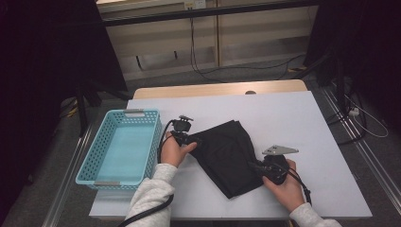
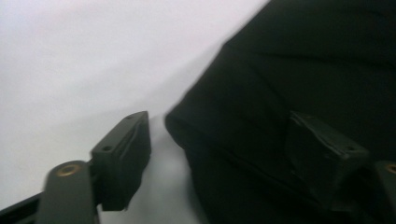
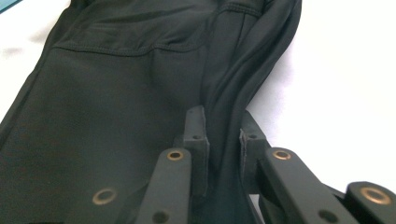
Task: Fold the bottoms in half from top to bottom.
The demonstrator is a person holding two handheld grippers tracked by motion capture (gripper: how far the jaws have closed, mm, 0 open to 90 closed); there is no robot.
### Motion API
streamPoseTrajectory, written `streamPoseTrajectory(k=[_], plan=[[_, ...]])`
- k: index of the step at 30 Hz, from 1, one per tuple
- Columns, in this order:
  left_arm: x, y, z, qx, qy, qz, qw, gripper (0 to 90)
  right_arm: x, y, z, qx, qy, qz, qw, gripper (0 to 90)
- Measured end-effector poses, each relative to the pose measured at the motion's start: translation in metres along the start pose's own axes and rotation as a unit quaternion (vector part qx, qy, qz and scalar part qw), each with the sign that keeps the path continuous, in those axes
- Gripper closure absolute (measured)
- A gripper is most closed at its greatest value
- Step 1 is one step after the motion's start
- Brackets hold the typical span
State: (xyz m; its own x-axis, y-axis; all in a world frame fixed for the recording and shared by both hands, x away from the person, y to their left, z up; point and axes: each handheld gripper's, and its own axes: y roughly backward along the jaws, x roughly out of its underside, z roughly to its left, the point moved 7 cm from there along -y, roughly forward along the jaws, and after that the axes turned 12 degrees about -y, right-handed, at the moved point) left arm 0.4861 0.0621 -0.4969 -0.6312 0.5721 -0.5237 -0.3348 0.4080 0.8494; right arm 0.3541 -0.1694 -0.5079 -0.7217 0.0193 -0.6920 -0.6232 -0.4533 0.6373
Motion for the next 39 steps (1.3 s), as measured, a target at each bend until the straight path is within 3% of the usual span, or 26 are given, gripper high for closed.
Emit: streamPoseTrajectory(k=[2,6,9,13,17,23,32,39], plan=[[0.001,0.002,-0.005,0.007,0.003,0.01,0.9999,33.9,0.0,0.0,0.0,-0.001,-0.001,0.0,1.0,78.6],[0.004,0.004,-0.008,-0.004,-0.002,0.02,0.9998,48.7,0.0,0.0,0.001,0.0,-0.001,0.001,1.0,78.7],[0.005,0.005,-0.009,0.004,0.007,0.026,0.9996,56.1,0.0,0.0,0.002,0.001,0.0,0.0,1.0,78.8],[0.006,0.006,-0.014,0.047,0.03,0.034,0.9979,74.2,0.0,0.0,0.003,0.002,0.004,0.0,1.0,78.9],[0.004,0.006,-0.014,0.05,0.033,0.038,0.9974,77.5,0.0,0.0,0.003,0.0,0.004,0.001,1.0,79.2],[0.001,0.011,-0.009,0.054,0.054,0.056,0.9955,80.0,-0.002,0.002,0.003,-0.001,-0.001,-0.001,1.0,80.2],[-0.009,0.028,-0.007,0.035,0.026,0.095,0.9945,81.1,-0.008,0.008,0.008,0.0,0.007,-0.018,0.9998,80.8],[-0.013,0.04,-0.002,0.04,0.017,0.117,0.9922,81.8,-0.008,0.008,0.015,-0.009,0.011,-0.019,0.9997,80.9]])
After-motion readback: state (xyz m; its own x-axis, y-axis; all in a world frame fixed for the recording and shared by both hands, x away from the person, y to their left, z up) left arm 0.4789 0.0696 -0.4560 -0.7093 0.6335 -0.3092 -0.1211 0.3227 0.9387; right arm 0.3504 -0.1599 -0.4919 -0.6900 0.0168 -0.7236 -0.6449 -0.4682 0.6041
